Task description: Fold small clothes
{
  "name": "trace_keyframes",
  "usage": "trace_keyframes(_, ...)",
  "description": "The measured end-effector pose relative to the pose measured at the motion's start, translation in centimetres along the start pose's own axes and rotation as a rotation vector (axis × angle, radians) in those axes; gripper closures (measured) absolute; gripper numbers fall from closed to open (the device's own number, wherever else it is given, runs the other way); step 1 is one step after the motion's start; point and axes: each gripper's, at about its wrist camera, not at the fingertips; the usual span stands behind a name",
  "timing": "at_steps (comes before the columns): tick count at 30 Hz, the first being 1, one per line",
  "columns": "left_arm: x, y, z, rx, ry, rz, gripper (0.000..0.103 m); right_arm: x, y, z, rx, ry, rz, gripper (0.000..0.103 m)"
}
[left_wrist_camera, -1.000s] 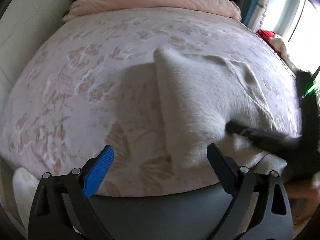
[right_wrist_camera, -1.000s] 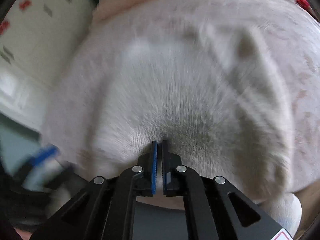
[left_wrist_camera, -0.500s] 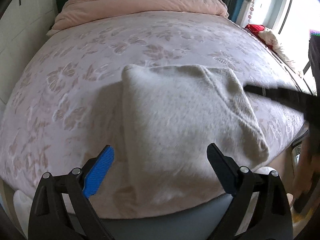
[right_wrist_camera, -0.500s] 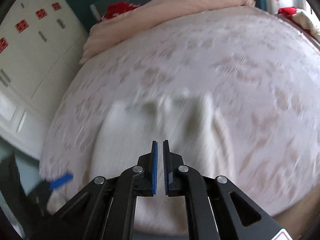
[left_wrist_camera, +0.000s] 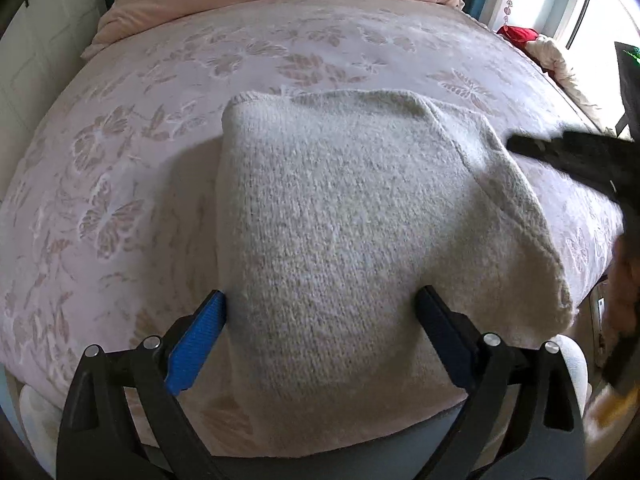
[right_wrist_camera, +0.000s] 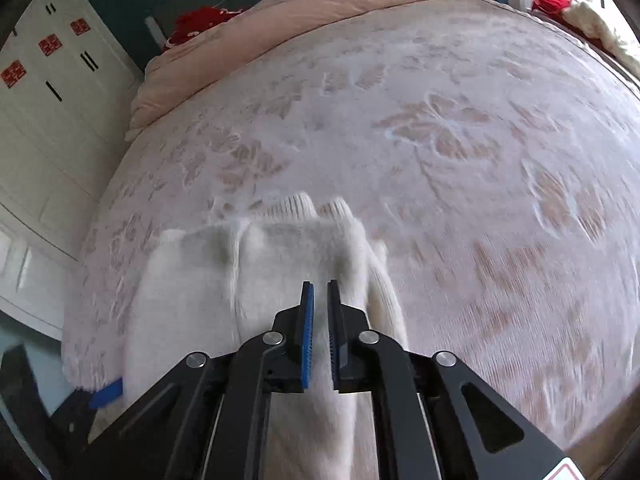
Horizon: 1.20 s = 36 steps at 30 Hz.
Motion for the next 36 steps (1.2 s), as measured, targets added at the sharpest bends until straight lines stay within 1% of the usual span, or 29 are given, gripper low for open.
trace_keyframes(2,0.0,0.1,0.1,-0.002,-0.001,-0.003,0.009,-1.8,-2.3,-1.1,0.004,-0.029,0.069,0.095)
trace_keyframes(3,-0.1,0.0,0.1,-0.006,-0.003,-0.002,0.009,-2.2,-2.8,-1.6,-0.003,-0.033,0.071,0.089)
trace_keyframes(4,0.0,0.0,-0.1,-0.012,0.002,-0.001,0.009,-1.8,-3.2,-2.3,-0.03,-0.023,0.058,0.076)
trace_keyframes(5,0.1,-0.1,-0.1,-0.015,0.007,-0.003,0.009,-1.2,-3.1,-2.8,-0.06,-0.008,0.054,0.074)
trace_keyframes(6,0.2,-0.1,-0.1,-0.013,0.003,-0.004,0.011,0.3,-3.2,-3.1,-0.09,0.006,0.04,0.074)
trace_keyframes(7,0.5,-0.1,0.0,-0.009,-0.004,-0.005,0.011,1.5,-3.3,-3.3,-0.101,0.016,0.018,0.071)
trace_keyframes(8,0.9,-0.1,0.2,0.001,-0.025,-0.009,0.011,3.1,-3.7,-3.7,-0.113,0.035,-0.011,0.058)
trace_keyframes(9,1.2,-0.1,0.4,0.013,-0.047,-0.016,0.011,3.9,-4.1,-4.0,-0.122,0.045,-0.021,0.049)
trace_keyframes(10,1.5,-0.1,0.8,0.032,-0.077,-0.026,0.01,4.5,-4.6,-4.6,-0.134,0.051,-0.027,0.035)
trace_keyframes(11,1.8,-0.2,1.4,0.067,-0.122,-0.035,0.007,4.7,-5.0,-4.9,-0.138,0.054,-0.024,0.027)
trace_keyframes(13,1.6,-0.6,2.7,0.137,-0.189,-0.032,0.005,4.2,-6.4,-5.6,-0.136,0.066,0.021,0.024)
trace_keyframes(15,0.3,-1.1,3.8,0.203,-0.214,0.016,0.005,2.6,-7.7,-6.0,-0.155,0.09,0.087,0.024)
trace_keyframes(17,-1.3,-1.6,4.6,0.245,-0.244,0.06,0.005,1.1,-8.6,-6.4,-0.198,0.15,0.13,0.023)
trace_keyframes(19,-2.3,-2.0,5.0,0.282,-0.289,0.076,0.005,-0.3,-9.1,-6.7,-0.268,0.24,0.165,0.023)
trace_keyframes(20,-2.5,-2.0,5.1,0.296,-0.305,0.079,0.005,-0.8,-9.2,-6.7,-0.285,0.268,0.179,0.02)
trace_keyframes(22,-3.0,-1.9,5.0,0.306,-0.335,0.087,0.005,-1.6,-9.3,-6.0,-0.284,0.263,0.185,0.017)
trace_keyframes(23,-3.3,-1.7,4.7,0.294,-0.336,0.096,0.005,-1.8,-9.1,-5.6,-0.272,0.259,0.182,0.016)
trace_keyframes(25,-3.6,-1.3,4.2,0.264,-0.32,0.109,0.005,-2.2,-8.8,-4.9,-0.266,0.248,0.177,0.017)
trace_keyframes(26,-3.7,-1.0,3.9,0.25,-0.312,0.116,0.005,-2.1,-8.7,-4.4,-0.258,0.247,0.17,0.029)
trace_keyframes(27,-3.6,-0.8,3.7,0.24,-0.312,0.124,0.011,-2.0,-8.5,-4.0,-0.254,0.241,0.166,0.039)
trace_keyframes(28,-3.3,-0.7,3.5,0.235,-0.308,0.125,0.016,-1.8,-8.4,-3.5,-0.241,0.232,0.159,0.059)
trace_keyframes(29,-2.4,-0.3,3.2,0.221,-0.309,0.113,0.028,-1.3,-8.5,-3.2,-0.235,0.23,0.141,0.067)
trace_keyframes(30,-1.6,-0.1,3.0,0.205,-0.307,0.102,0.043,-0.1,-8.2,-2.6,-0.206,0.224,0.106,0.069)
trace_keyframes(31,-0.6,0.2,2.6,0.181,-0.314,0.085,0.048,1.2,-7.9,-1.9,-0.168,0.206,0.072,0.073)
trace_keyframes(32,0.7,0.6,2.1,0.155,-0.332,0.063,0.051,2.7,-7.6,-1.3,-0.138,0.192,0.035,0.073)
trace_keyframes(34,2.6,1.2,1.6,0.139,-0.378,0.028,0.052,4.9,-7.2,-0.9,-0.116,0.173,-0.018,0.074)
trace_keyframes(36,3.0,1.1,1.1,0.131,-0.406,0.025,0.049,6.7,-7.3,-1.3,-0.094,0.141,-0.052,0.074)
Point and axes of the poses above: each gripper's, at about its wrist camera, not at the fingertips, and x roughly against the way its jaws point, z to its left, y to its top, and after that the axes turned 7 degrees about -y, right-handed
